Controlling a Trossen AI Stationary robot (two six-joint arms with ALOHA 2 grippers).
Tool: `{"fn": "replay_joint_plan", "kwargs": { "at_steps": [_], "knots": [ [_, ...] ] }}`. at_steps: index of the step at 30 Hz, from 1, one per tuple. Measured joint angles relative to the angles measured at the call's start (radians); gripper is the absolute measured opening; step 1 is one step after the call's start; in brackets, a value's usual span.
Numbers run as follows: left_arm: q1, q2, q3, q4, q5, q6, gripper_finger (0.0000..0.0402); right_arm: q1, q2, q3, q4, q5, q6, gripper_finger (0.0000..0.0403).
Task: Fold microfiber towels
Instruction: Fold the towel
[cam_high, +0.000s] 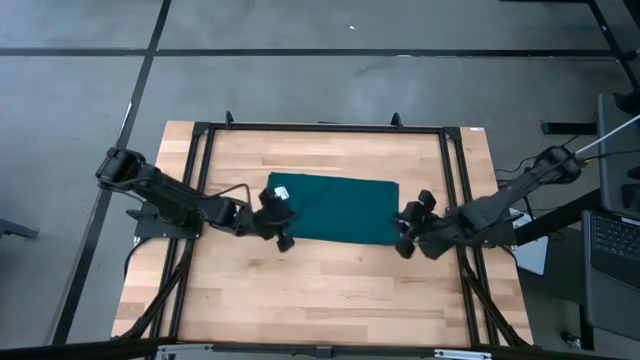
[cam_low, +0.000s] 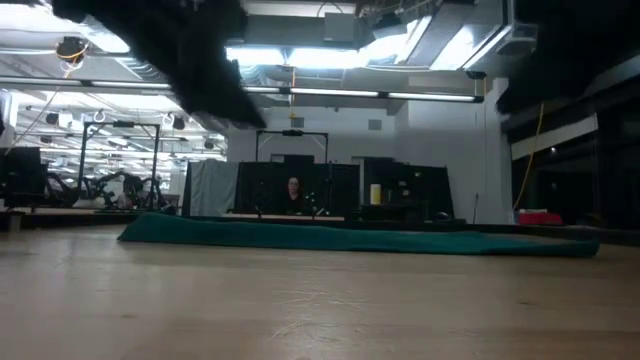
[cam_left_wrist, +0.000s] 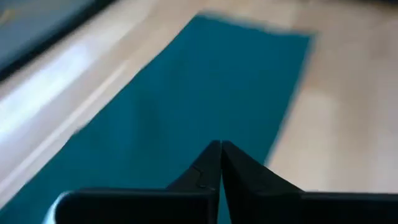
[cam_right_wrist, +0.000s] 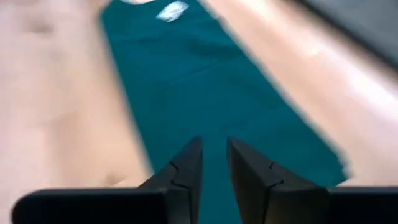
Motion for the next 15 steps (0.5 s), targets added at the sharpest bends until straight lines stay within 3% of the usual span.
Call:
{"fn": "replay_joint_plan", "kwargs": {
  "at_steps": [2, 5, 6, 11, 15],
  "knots": [
    [0.022, 0.003, -0.002, -0.021, 0.058, -0.009, 0.0003, 0.019, -0.056, 0.000, -0.006, -0.089, 0.006, 0.0069],
    [0.051, 0.045, 0.002, 0.121, 0.305, 0.110, 0.0004, 0.049, -0.123, 0.000, -0.065, -0.181, 0.023, 0.0061],
    [0.057, 0.057, 0.008, 0.115, 0.337, 0.110, 0.0005, 0.056, -0.136, 0.000, -0.084, -0.199, 0.035, 0.0060],
    [0.071, 0.103, 0.061, 0.052, 0.280, 0.077, 0.0002, 0.080, -0.140, -0.020, -0.116, -0.327, 0.076, 0.0058],
    [0.090, 0.118, 0.073, -0.134, 0.212, -0.088, 0.0004, 0.110, -0.141, -0.076, -0.019, -0.313, 0.151, 0.0065]
  ]
}}
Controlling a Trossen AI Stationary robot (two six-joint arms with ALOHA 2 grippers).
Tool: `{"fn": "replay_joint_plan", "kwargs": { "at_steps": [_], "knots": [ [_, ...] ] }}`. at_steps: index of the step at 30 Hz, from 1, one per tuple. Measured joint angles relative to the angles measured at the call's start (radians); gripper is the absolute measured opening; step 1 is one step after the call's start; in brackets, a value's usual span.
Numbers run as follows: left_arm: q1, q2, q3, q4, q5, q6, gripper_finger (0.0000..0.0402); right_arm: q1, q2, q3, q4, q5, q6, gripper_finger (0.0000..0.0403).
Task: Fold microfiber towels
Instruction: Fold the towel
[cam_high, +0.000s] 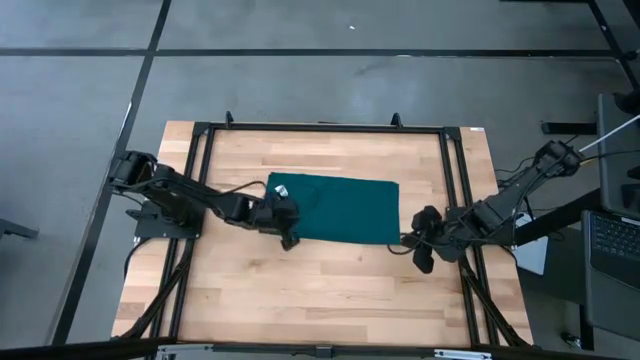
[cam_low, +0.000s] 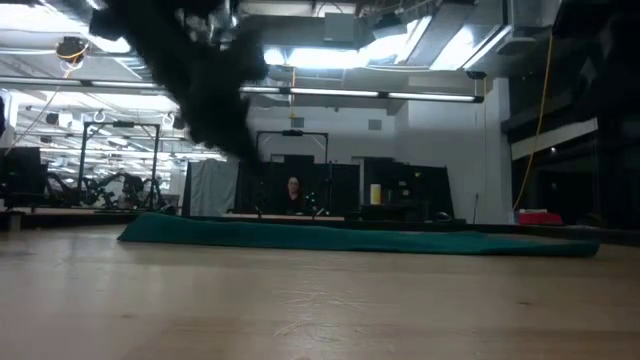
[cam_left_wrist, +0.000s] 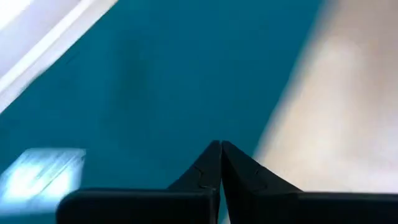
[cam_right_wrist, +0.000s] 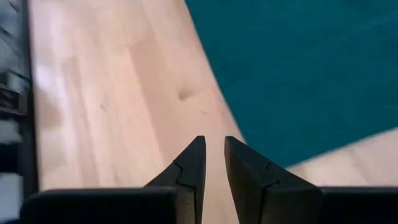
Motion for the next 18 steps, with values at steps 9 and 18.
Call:
{"fn": "replay_joint_plan", "kwargs": {
  "at_steps": [9, 18],
  "knots": [
    [-0.038, -0.003, 0.001, -0.279, -0.057, -0.298, 0.0003, 0.035, 0.000, -0.019, 0.183, 0.042, 0.062, 0.0072],
    [0.013, 0.026, -0.015, -0.465, -0.028, -0.277, 0.0002, 0.035, -0.014, 0.018, 0.390, 0.037, -0.095, 0.0050]
  ]
}}
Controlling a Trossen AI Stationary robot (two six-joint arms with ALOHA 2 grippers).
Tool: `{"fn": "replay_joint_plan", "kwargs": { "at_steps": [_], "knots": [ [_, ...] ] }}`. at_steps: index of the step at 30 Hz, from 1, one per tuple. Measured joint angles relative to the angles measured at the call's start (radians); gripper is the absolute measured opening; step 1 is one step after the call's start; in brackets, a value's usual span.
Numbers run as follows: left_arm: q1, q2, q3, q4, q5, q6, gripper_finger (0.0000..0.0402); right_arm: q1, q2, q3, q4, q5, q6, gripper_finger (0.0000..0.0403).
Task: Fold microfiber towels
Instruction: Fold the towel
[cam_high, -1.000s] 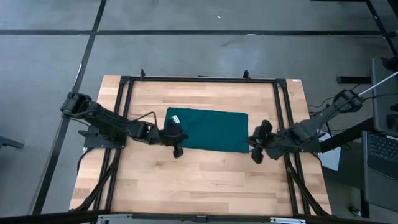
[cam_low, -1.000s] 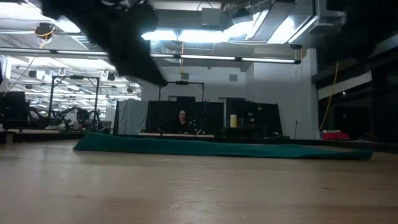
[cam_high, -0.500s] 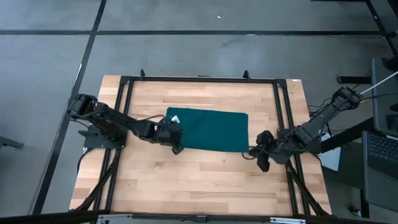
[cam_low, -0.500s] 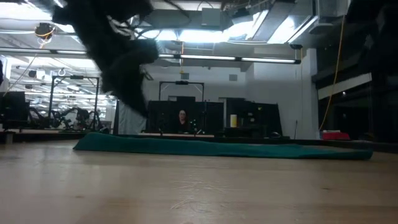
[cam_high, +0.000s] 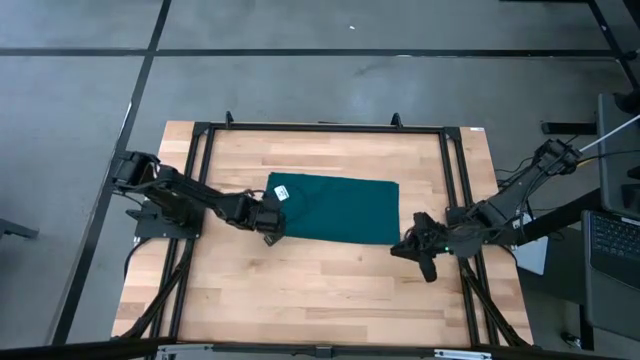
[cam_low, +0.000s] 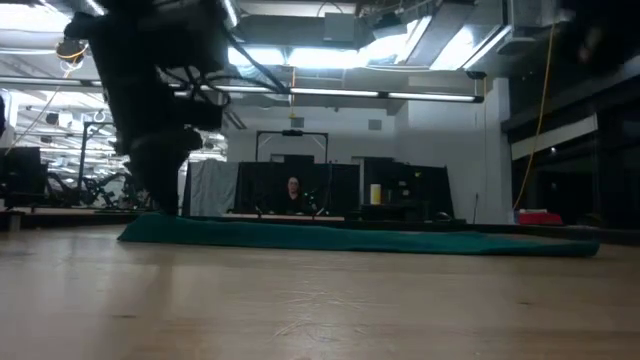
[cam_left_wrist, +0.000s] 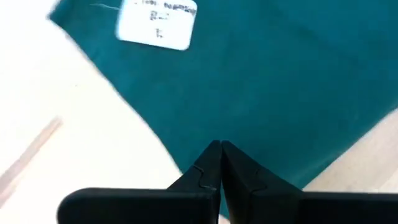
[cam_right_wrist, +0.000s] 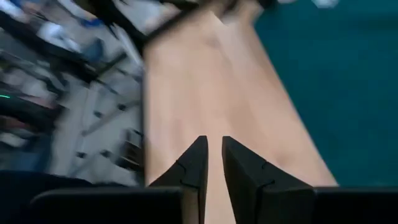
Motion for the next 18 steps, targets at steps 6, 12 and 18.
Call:
{"fn": "replay_joint_plan", "kwargs": {
  "at_steps": [6, 12, 18],
  "knots": [
    [0.036, 0.053, -0.034, 0.177, 0.122, 0.100, 0.0002, 0.010, -0.006, 0.143, 0.061, -0.048, -0.177, 0.0043],
    [-0.008, 0.104, -0.026, 0.270, 0.165, 0.035, 0.0003, 0.082, -0.005, 0.259, 0.064, -0.047, -0.263, 0.0045],
    [-0.196, 0.168, 0.071, 0.288, 0.200, -0.170, 0.0003, 0.157, -0.002, 0.275, 0.057, -0.014, -0.250, 0.0040]
  ]
}}
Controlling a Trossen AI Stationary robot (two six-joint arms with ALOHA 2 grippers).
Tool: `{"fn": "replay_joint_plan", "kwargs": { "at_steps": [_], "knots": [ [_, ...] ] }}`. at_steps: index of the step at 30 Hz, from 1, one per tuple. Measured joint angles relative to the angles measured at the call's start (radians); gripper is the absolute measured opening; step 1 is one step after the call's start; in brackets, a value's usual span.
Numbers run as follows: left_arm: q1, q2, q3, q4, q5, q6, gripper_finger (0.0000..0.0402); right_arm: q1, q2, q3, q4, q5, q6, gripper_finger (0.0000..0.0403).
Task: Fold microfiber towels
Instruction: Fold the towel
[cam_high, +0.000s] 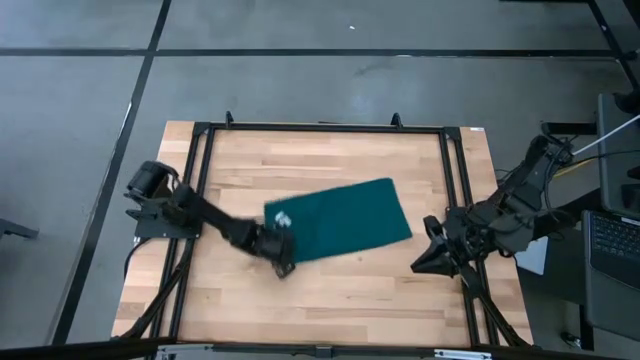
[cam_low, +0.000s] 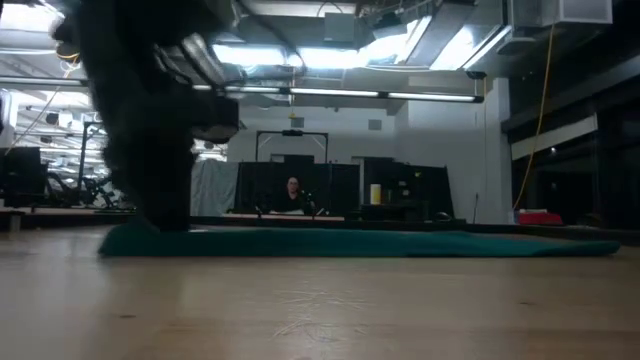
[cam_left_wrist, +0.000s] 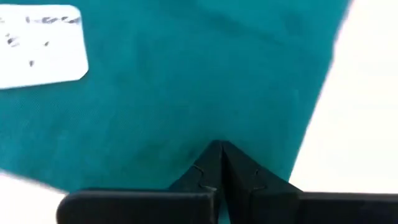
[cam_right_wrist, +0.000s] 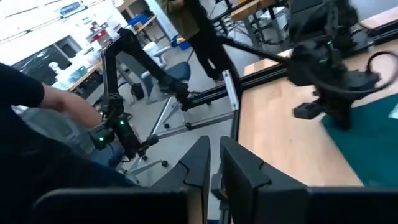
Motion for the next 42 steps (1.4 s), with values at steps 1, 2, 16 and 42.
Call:
{"fn": "replay_joint_plan", "kwargs": {
  "at_steps": [1, 2, 16, 42],
  "knots": [
    [-0.040, 0.018, 0.029, 0.003, 0.011, -0.047, 0.0002, 0.010, 0.002, 0.000, 0.000, 0.000, 0.007, 0.0040],
    [-0.084, 0.041, 0.062, 0.016, 0.019, -0.098, 0.0002, 0.018, 0.006, 0.000, 0.000, 0.001, 0.013, 0.0040],
    [-0.098, 0.474, 0.985, -0.244, -0.370, -0.035, 0.0002, 0.089, 0.112, 0.000, 0.040, 0.059, 0.022, 0.0039],
    [-0.037, 0.092, 0.160, -0.358, -0.113, -0.056, 0.0002, 0.200, 0.121, 0.000, 0.191, 0.243, 0.018, 0.0038]
  ]
}}
